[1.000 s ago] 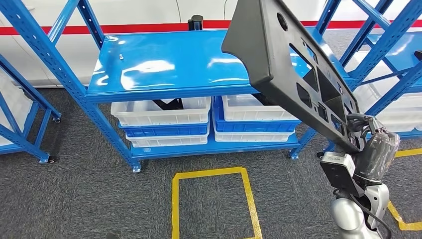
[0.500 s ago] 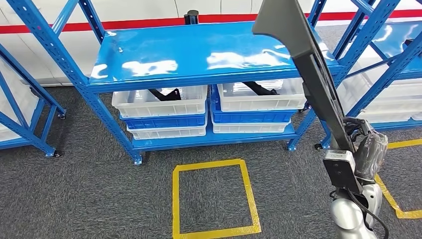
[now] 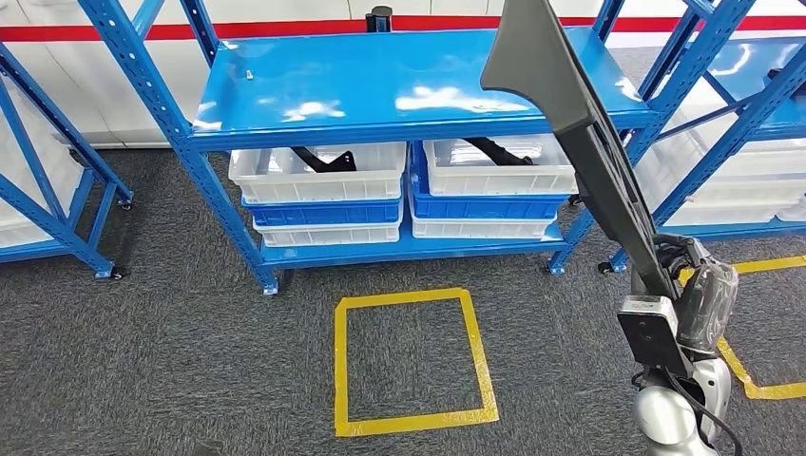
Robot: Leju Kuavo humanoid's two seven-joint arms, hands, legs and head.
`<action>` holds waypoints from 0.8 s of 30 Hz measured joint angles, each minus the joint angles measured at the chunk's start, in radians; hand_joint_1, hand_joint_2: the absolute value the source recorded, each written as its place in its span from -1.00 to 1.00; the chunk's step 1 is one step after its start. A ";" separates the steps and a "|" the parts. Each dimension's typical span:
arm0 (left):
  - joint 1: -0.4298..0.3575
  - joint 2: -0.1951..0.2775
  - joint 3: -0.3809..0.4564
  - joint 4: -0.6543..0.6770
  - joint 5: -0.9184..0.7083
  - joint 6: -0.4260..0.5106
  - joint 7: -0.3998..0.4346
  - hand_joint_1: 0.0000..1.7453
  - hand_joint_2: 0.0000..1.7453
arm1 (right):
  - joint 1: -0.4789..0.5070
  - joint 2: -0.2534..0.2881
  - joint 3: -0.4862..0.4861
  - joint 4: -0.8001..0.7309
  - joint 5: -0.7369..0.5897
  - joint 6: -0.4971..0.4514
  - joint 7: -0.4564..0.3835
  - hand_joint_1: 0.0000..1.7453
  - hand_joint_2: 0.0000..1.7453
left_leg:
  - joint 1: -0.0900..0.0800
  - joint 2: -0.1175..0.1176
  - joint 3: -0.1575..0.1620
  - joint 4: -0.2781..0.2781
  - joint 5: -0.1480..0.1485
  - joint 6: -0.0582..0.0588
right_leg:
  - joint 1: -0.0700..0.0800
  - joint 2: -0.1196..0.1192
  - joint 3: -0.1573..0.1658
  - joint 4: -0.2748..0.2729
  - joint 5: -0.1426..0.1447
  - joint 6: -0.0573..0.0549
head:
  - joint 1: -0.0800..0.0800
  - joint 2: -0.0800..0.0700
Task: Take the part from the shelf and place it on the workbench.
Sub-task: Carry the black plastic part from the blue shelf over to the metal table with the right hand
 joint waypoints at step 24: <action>-0.026 0.008 -0.008 0.004 -0.038 0.000 0.041 -1.00 1.00 | 0.093 0.036 0.046 -0.039 -0.011 0.022 0.021 1.00 1.00 | -0.003 0.003 0.124 -0.032 -0.087 0.019 | 0.011 0.000 -0.202 0.103 0.008 -0.054 | 0.003 0.000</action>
